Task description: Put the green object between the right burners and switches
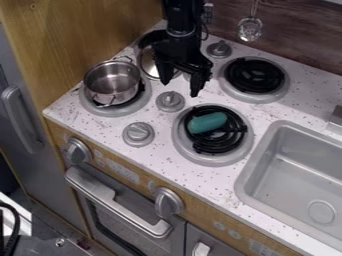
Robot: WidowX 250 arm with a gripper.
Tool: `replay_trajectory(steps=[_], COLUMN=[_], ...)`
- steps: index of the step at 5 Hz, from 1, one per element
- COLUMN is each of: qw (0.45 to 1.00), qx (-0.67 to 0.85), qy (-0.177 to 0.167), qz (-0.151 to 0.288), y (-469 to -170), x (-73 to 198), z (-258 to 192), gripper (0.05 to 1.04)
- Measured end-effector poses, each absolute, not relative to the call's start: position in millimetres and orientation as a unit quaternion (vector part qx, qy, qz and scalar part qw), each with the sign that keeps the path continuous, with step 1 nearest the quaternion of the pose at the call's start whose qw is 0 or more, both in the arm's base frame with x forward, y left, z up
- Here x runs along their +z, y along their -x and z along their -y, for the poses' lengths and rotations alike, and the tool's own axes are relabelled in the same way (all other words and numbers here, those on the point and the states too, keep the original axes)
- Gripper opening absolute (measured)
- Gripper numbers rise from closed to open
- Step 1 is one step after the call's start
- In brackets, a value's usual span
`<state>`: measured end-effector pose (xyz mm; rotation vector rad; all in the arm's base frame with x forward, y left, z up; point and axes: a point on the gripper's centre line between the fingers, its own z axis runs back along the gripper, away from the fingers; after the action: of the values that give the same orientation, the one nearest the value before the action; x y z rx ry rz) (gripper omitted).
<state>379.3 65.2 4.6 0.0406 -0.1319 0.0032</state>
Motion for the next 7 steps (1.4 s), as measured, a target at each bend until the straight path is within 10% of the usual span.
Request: replay_trajectory(steps=[5,7], qw=[0.997,0.998], qx=[-0.015,-0.055], qy=[0.000,0.024], qz=[0.073,0.009], y=[-349,-357], x=[9,-42], z=[-34,-19], gripper=[1.001,1.001])
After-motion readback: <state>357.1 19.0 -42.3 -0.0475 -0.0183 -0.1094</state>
